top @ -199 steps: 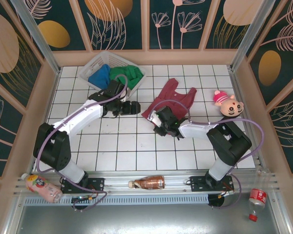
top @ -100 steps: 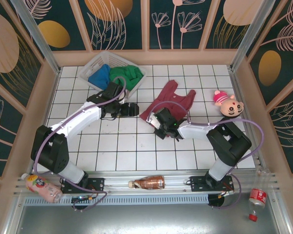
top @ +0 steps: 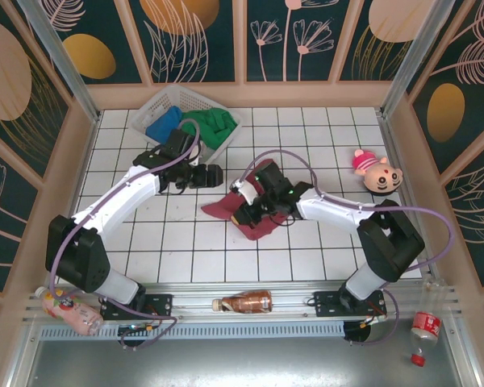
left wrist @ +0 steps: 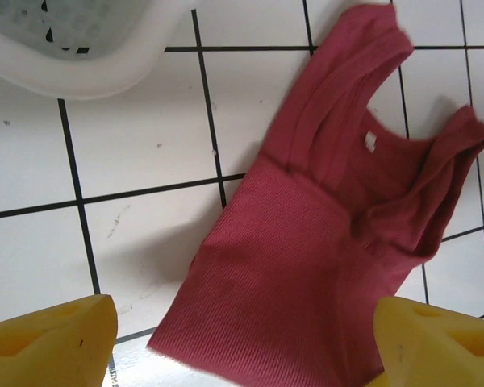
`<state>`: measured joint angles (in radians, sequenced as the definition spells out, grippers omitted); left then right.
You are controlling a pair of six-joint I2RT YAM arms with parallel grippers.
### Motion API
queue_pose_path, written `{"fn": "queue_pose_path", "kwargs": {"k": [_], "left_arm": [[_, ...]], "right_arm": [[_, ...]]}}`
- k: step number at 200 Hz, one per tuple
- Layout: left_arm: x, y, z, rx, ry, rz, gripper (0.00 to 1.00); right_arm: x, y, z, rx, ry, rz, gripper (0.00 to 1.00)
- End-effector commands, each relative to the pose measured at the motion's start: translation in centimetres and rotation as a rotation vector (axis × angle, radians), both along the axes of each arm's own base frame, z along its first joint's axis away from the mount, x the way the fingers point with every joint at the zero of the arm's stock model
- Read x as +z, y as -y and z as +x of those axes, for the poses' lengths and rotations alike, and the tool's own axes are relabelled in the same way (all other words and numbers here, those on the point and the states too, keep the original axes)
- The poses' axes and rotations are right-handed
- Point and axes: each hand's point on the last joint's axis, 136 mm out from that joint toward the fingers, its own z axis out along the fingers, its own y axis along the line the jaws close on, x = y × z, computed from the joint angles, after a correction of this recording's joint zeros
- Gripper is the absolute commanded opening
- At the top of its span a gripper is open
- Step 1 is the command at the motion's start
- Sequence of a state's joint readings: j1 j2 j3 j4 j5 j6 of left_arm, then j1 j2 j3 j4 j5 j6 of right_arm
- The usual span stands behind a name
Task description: Fold and stack the tank tops
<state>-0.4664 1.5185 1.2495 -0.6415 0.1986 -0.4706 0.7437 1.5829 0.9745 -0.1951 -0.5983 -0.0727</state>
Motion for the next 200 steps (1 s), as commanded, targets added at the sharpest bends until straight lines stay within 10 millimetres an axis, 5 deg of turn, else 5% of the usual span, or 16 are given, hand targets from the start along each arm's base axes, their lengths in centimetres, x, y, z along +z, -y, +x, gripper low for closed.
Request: {"fn": "queue_pose_path", "kwargs": {"k": [1,126,200], "left_arm": [[1.4,-0.6,-0.1,-0.005,0.026,0.017,0.83],[1.4,0.4,0.5,-0.034,0.015,-0.008,0.83],[-0.5,2.1,1.3,-0.074,-0.023,-0.050,0.83]], "right_arm": [[2.9,0.2,0.2,0.026,-0.146,0.113,0.00],[2.9,8.9,10.5,-0.186,-0.032,-0.009,0.00],[-0.8,15.2,15.4,-0.407,0.054,-0.143,0.00]]}}
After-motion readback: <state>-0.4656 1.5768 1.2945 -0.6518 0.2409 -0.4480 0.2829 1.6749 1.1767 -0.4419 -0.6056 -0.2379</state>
